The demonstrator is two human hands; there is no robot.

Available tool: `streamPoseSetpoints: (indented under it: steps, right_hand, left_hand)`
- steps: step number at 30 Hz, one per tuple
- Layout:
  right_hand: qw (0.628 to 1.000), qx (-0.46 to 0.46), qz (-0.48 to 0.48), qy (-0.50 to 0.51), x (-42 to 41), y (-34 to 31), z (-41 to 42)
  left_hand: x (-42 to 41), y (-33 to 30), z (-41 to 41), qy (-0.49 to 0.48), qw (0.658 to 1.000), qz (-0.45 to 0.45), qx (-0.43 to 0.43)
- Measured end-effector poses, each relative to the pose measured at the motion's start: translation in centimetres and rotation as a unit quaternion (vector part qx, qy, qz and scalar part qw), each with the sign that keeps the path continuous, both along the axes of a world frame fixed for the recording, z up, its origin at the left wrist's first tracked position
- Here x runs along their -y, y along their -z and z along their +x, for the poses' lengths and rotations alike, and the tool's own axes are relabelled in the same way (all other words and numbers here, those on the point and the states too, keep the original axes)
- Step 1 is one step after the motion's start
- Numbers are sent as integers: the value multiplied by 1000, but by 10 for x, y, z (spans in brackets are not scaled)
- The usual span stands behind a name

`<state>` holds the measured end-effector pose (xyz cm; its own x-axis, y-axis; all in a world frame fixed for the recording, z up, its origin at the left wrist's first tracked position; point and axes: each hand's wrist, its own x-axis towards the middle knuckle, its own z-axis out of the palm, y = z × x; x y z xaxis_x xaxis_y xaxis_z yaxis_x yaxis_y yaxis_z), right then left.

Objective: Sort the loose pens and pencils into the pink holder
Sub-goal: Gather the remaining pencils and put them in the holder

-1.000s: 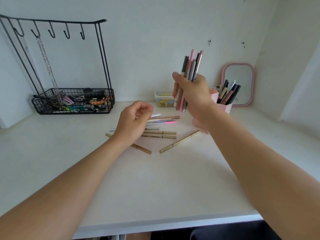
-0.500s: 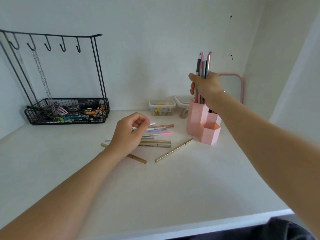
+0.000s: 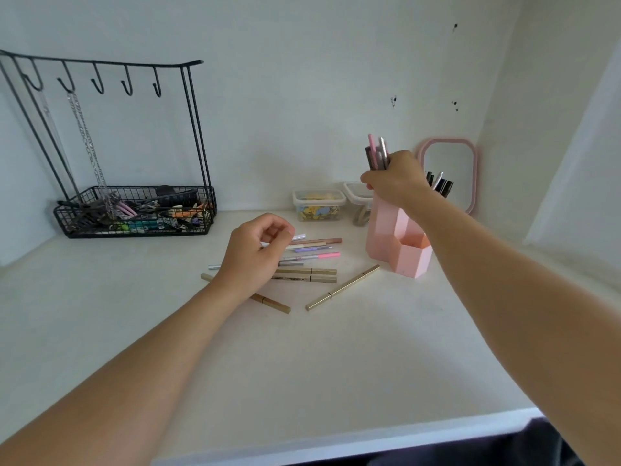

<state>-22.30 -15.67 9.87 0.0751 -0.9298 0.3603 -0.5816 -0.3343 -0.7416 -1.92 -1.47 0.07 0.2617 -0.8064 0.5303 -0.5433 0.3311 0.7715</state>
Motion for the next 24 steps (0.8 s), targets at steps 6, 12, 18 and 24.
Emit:
streamPoseSetpoints:
  steps: [6,12,18,24]
  right_hand:
    - [999,19,-41,12,3,5,-2]
    - [943,-13,-331,-22,-31,-5,12]
    - [924,-231,-124,-276,-50,33,77]
    - [898,-344,17,-273,-35,84,97]
  left_hand:
    - [0,0,3,-4,1000,-10,-2]
    - [5,2,9,-57,998,-31,6]
    - [8,3,29,-147,988,-37,38]
    - [11,11,37,-156,985,39,61]
